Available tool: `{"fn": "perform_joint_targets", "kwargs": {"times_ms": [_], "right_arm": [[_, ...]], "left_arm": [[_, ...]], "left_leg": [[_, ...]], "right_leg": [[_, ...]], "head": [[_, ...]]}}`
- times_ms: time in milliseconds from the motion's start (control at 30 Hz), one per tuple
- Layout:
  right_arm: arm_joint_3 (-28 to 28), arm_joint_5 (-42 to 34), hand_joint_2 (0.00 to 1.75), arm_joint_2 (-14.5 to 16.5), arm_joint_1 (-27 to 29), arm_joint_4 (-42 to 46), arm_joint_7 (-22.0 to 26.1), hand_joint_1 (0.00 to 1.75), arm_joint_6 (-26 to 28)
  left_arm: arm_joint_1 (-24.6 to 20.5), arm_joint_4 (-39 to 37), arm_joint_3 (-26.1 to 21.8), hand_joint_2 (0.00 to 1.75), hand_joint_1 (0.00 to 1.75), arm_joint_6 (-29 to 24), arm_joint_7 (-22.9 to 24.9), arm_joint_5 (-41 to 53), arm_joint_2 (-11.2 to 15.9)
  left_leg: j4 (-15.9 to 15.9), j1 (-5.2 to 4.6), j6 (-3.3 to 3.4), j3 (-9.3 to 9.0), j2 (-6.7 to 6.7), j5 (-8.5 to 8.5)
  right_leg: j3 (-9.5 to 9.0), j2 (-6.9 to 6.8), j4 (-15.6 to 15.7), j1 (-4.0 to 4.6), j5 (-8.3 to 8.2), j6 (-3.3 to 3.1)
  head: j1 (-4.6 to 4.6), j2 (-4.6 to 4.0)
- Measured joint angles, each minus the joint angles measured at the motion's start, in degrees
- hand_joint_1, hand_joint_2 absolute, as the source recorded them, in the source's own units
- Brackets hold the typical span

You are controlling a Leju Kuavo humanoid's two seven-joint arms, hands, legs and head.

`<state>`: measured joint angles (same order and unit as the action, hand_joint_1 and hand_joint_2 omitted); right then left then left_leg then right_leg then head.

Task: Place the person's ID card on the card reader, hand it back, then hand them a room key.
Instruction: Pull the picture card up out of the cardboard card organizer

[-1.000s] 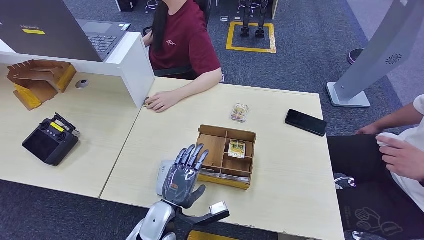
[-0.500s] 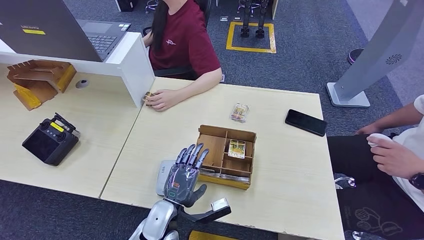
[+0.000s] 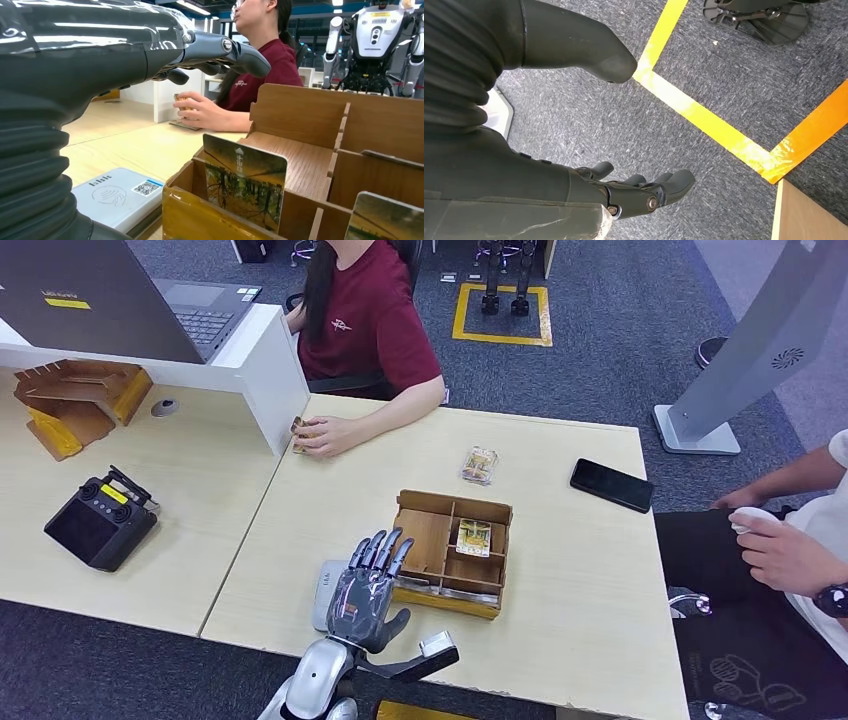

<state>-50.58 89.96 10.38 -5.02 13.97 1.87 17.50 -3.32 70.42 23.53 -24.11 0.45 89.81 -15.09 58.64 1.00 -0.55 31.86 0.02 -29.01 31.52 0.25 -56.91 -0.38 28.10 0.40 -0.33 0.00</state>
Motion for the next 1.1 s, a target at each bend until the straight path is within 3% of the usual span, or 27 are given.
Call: {"fn": "perform_joint_targets", "kwargs": {"times_ms": [400,533,1100], "right_arm": [[0.23,0.0,1.75,0.37,-0.02,0.06,-0.45,0.0,0.13],[0.26,0.0,0.0,0.46,-0.01,0.09,-0.26,0.0,0.14],[1.23,0.0,0.0,0.48,-0.1,0.09,-0.75,0.0,0.1]], "left_arm": [[-0.14,-0.89,-0.32,1.75,0.0,-0.07,0.23,0.0,-0.07],[-0.17,-1.11,-0.65,1.75,0.0,-0.04,-0.1,0.0,-0.17],[-0.91,-1.11,-1.37,1.75,0.0,0.07,-1.83,0.0,-0.47]], "left_leg": [[0.0,0.0,0.0,0.0,0.0,0.0],[0.0,0.0,0.0,0.0,0.0,0.0],[0.0,0.0,0.0,-0.01,0.0,0.0]], "right_leg": [[0.0,0.0,0.0,0.0,0.0,0.0],[0.0,0.0,0.0,0.0,0.0,0.0],[0.0,0.0,0.0,0.0,0.0,0.0]], "head": [[0.01,0.0],[0.0,0.0],[0.0,0.0]]}}
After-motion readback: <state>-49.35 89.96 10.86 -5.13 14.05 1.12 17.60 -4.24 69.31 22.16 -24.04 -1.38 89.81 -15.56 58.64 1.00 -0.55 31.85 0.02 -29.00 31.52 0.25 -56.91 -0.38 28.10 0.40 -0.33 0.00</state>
